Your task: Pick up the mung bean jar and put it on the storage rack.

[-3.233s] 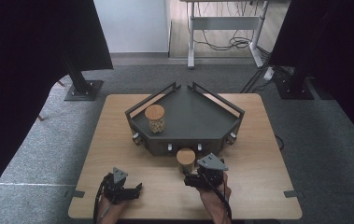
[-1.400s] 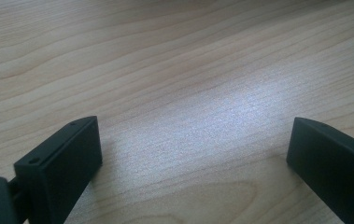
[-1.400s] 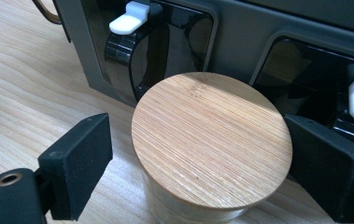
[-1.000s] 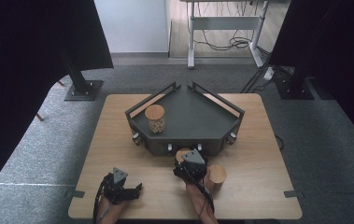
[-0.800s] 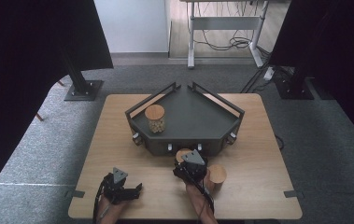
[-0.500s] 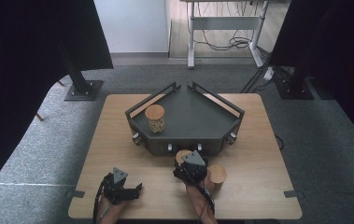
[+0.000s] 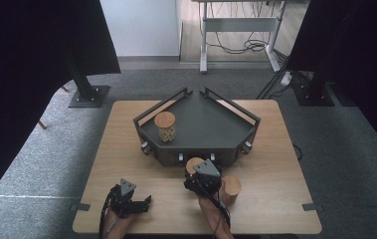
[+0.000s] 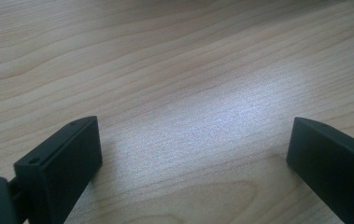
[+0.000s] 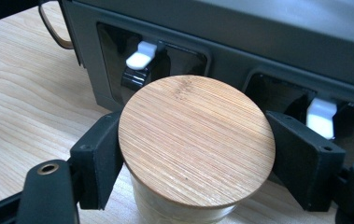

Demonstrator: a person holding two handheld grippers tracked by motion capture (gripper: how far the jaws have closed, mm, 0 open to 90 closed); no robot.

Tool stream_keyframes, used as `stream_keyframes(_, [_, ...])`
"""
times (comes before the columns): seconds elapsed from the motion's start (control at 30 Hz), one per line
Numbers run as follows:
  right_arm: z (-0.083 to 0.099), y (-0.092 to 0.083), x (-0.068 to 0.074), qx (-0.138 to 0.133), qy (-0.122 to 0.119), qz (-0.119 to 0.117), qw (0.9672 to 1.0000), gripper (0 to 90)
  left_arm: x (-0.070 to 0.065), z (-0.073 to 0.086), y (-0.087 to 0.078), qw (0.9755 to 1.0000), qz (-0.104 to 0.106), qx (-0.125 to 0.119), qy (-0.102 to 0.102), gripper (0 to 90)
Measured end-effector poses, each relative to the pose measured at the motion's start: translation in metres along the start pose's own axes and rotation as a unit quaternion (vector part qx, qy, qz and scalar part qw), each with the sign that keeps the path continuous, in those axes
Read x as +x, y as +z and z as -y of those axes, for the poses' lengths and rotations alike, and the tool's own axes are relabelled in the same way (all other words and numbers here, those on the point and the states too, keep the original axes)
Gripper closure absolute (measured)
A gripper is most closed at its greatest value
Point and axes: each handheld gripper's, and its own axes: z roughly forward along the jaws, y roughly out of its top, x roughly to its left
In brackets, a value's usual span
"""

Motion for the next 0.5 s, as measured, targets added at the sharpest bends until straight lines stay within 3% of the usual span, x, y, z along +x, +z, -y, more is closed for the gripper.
stream_keyframes(0.5, [-0.012, -0.011, -0.008, 0.000, -0.017, -0.015, 0.9997, 23.3, 0.000, 0.000, 0.000, 1.0000, 0.000, 0.000, 0.000, 3.0])
